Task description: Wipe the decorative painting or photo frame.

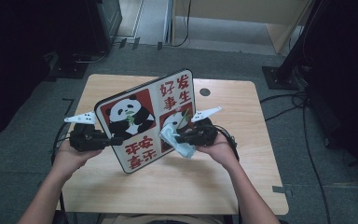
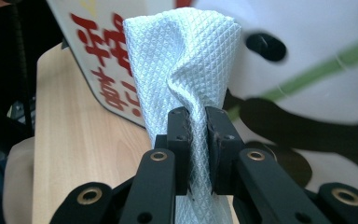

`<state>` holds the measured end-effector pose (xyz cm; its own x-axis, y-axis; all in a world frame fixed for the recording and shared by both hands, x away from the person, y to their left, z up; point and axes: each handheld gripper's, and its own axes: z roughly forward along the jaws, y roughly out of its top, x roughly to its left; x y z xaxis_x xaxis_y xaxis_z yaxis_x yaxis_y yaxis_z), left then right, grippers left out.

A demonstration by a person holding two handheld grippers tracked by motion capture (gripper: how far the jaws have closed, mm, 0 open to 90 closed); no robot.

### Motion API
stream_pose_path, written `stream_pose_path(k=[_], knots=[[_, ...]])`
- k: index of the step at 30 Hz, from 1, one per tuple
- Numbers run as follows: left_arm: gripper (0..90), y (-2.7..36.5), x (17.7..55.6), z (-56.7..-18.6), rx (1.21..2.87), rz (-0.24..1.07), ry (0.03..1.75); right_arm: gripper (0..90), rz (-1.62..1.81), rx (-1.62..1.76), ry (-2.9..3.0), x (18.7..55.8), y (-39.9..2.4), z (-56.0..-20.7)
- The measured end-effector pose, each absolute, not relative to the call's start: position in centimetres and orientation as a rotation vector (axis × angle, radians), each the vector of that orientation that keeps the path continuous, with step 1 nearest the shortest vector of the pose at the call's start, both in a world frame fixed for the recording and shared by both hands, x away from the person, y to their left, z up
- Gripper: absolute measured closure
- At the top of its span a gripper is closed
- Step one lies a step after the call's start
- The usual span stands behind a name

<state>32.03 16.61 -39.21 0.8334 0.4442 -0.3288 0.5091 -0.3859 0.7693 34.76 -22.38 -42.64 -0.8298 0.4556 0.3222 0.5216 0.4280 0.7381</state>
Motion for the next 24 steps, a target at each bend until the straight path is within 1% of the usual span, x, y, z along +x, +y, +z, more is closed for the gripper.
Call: stream_pose_path(k=[8,12,19,24], knots=[[78.7,16.5,32.0,-39.2,2.036,-0.084,0.706,82.0,-1.471,-0.819,-2.577,35.2,-21.7,-39.2],[78.6,16.6,31.9,-39.2,2.033,-0.087,0.699,82.0,-1.500,-0.781,-2.587,35.8,-21.6,-36.8],[78.6,16.5,31.9,-39.2,2.032,-0.081,0.707,81.9,-1.555,-0.714,-2.631,36.9,-20.6,-31.6],[78.6,16.6,31.9,-39.2,2.031,-0.083,0.706,81.9,-1.567,-0.708,-2.644,37.6,-19.1,-29.4]])
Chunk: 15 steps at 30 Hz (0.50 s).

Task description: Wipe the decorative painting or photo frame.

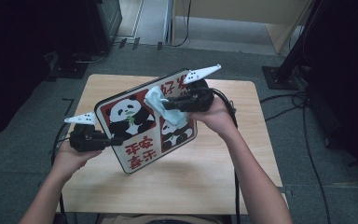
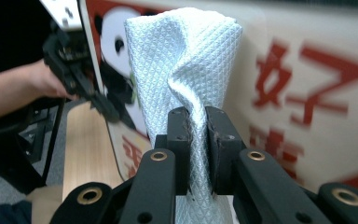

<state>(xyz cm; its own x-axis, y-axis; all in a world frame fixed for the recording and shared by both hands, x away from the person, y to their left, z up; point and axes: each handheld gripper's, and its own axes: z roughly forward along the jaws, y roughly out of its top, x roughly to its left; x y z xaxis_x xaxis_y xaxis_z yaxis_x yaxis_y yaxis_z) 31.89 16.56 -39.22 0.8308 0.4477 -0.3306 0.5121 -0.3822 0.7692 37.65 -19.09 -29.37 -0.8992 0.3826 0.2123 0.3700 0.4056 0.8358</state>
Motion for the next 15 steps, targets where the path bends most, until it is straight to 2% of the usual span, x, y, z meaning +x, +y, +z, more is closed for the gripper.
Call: stream_pose_path(k=[7,15], knots=[[78.6,16.5,31.9,-39.2,2.033,-0.084,0.706,81.8,1.545,0.661,2.599,38.0,-17.1,-27.9],[78.7,16.5,31.9,-39.2,2.035,-0.084,0.707,81.8,1.505,0.681,2.599,38.5,-16.5,-28.6]])
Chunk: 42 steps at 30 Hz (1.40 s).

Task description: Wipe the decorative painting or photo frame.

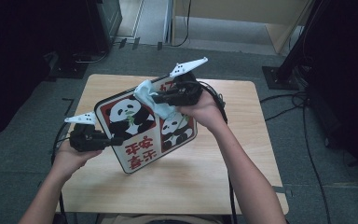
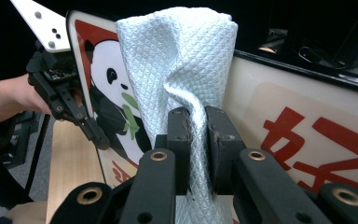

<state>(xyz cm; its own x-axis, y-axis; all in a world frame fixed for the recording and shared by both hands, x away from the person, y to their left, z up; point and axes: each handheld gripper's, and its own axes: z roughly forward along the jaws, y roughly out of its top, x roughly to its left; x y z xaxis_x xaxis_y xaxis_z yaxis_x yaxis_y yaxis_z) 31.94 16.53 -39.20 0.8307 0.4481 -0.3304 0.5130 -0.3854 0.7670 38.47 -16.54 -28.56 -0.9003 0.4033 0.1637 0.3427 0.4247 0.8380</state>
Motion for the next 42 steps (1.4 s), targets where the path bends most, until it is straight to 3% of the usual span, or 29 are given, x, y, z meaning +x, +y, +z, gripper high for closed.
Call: stream_pose_path(k=[42], knots=[[78.6,16.6,32.0,-39.2,2.039,-0.087,0.701,81.8,1.528,0.813,2.654,36.8,-18.7,-37.8]])
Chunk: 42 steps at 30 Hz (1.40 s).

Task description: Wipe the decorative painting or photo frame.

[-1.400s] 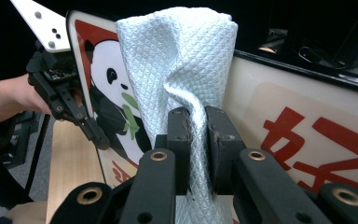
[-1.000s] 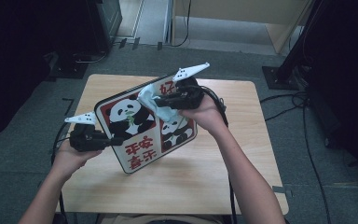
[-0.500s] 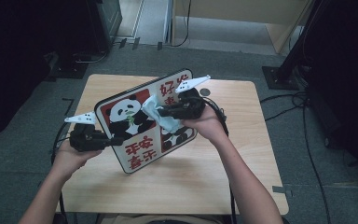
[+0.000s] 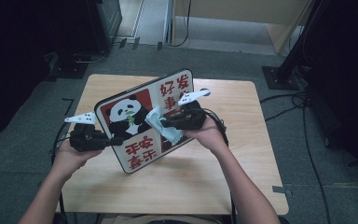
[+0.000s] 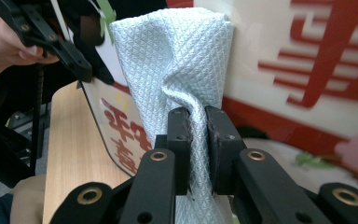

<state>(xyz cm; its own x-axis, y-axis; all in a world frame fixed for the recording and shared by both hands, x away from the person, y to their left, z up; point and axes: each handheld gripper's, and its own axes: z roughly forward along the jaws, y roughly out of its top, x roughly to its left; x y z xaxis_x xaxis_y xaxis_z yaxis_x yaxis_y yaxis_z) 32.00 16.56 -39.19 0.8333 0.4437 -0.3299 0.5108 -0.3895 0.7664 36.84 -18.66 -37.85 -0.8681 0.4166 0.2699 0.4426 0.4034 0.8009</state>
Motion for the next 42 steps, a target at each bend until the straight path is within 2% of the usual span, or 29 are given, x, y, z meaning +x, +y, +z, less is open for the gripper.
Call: stream_pose_path(k=[30,42], knots=[[78.4,16.6,31.8,-39.3,2.044,-0.084,0.702,81.7,-1.416,-0.866,-2.607,34.5,-19.3,-45.3],[78.4,16.6,32.2,-39.3,2.037,-0.092,0.691,81.7,-1.243,-0.889,-2.619,33.9,-18.7,-48.6]])
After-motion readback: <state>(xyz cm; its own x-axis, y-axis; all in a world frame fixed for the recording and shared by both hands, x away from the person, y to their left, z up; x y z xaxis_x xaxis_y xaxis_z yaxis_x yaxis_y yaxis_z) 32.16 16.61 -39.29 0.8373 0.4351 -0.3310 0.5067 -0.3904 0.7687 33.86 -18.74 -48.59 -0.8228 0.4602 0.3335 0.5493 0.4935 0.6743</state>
